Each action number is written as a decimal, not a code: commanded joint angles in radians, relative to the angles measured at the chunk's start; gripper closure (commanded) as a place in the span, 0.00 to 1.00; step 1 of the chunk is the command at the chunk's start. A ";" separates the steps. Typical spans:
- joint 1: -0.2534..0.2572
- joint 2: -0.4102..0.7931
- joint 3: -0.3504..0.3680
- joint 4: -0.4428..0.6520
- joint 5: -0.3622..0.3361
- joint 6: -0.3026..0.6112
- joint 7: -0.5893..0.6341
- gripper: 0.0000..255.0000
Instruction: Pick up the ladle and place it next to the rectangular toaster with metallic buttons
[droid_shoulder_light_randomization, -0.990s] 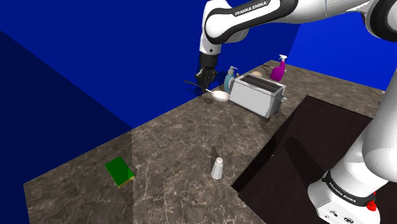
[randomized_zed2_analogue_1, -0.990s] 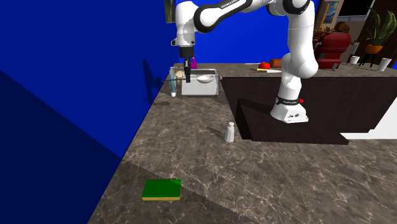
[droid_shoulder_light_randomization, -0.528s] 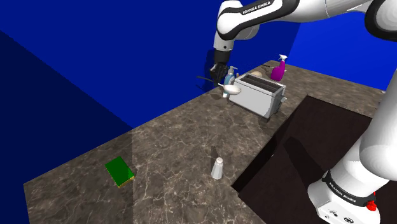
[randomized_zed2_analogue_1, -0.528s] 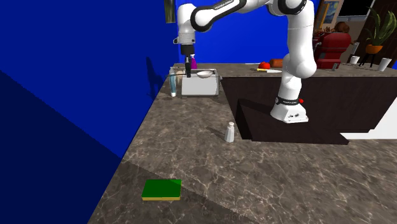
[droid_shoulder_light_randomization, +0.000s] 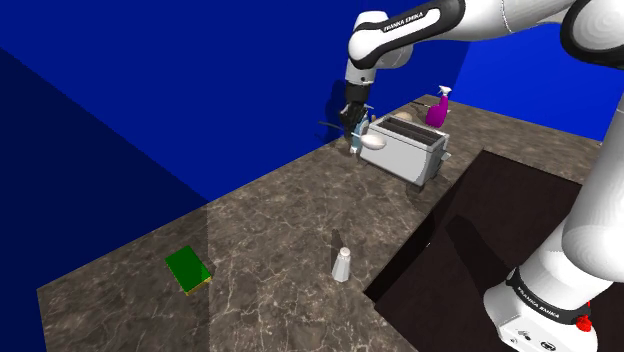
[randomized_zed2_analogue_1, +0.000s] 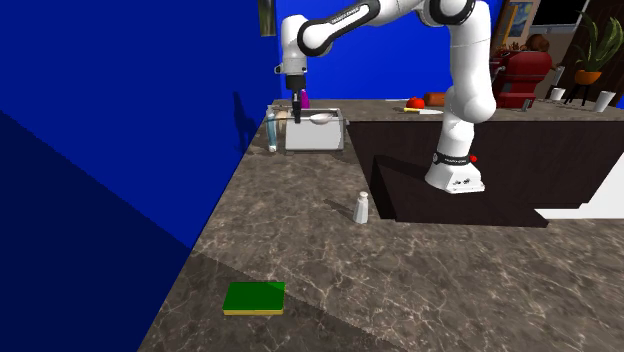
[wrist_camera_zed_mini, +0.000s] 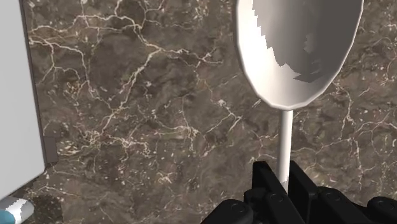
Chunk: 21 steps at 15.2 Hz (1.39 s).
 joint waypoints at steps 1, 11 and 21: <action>0.000 0.007 0.000 -0.016 0.001 0.024 -0.003 1.00; 0.001 0.062 0.001 -0.079 0.005 0.141 -0.015 1.00; 0.002 0.133 0.002 -0.120 0.010 0.252 -0.028 1.00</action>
